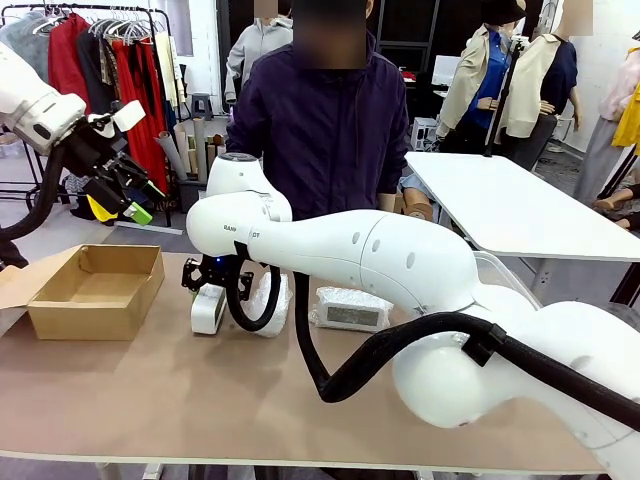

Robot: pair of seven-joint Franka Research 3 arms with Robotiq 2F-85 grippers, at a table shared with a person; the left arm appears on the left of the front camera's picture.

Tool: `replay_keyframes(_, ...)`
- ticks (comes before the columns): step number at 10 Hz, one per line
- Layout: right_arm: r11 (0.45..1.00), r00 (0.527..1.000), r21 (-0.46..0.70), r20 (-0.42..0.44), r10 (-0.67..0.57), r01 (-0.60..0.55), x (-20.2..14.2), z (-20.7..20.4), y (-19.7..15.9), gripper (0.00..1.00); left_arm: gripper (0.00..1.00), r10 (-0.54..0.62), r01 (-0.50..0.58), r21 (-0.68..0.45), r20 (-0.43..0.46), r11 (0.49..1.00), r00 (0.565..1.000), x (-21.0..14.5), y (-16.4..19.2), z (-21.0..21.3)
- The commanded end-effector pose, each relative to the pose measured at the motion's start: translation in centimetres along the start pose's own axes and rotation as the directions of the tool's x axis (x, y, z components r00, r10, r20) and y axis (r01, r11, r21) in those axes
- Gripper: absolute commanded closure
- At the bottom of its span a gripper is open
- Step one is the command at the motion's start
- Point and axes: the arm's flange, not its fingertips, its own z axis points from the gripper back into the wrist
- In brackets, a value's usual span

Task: Separate and place wrapped and unwrapped clocks.
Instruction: Pick up the Digital clock indicated by the person.

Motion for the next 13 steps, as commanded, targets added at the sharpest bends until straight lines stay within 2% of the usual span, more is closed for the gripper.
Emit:
replay_keyframes(1,0.999,1.000,-0.023,0.015,-0.025,0.025,-0.1,0.5,0.0,0.58,0.00,-0.011,0.011,-0.004,0.005,1.000,1.000,-0.1,-0.1,0.2)
replay_keyframes(3,1.000,1.000,-0.017,0.019,-0.024,0.025,-0.1,0.8,-0.2,0.97,0.00,-0.011,0.011,-0.004,0.005,1.000,1.000,-0.1,-0.1,0.2)
replay_keyframes(4,1.000,1.000,-0.017,0.023,-0.016,0.017,-0.3,1.5,-0.4,1.00,0.00,-0.011,0.011,-0.004,0.005,1.000,1.000,-0.1,-0.1,0.2)
replay_keyframes(7,1.000,0.997,-0.011,0.073,0.022,-0.021,-1.6,5.9,-1.6,1.00,0.00,-0.011,0.011,-0.004,0.005,1.000,1.000,-0.1,-0.1,0.2)
replay_keyframes(10,0.991,0.981,-0.082,0.157,0.114,-0.102,-3.9,13.6,-3.2,1.00,0.00,-0.011,0.011,-0.004,0.005,1.000,1.000,-0.1,-0.1,0.2)
replay_keyframes(11,0.986,0.979,-0.089,0.138,0.150,-0.139,-5.1,16.2,-3.7,1.00,0.00,-0.011,0.011,-0.004,0.005,1.000,1.000,-0.1,-0.1,0.2)
replay_keyframes(13,0.978,0.966,-0.121,0.177,0.187,-0.167,-6.8,20.0,-4.5,1.00,0.00,-0.011,0.011,-0.004,0.005,1.000,1.000,-0.1,-0.1,0.2)
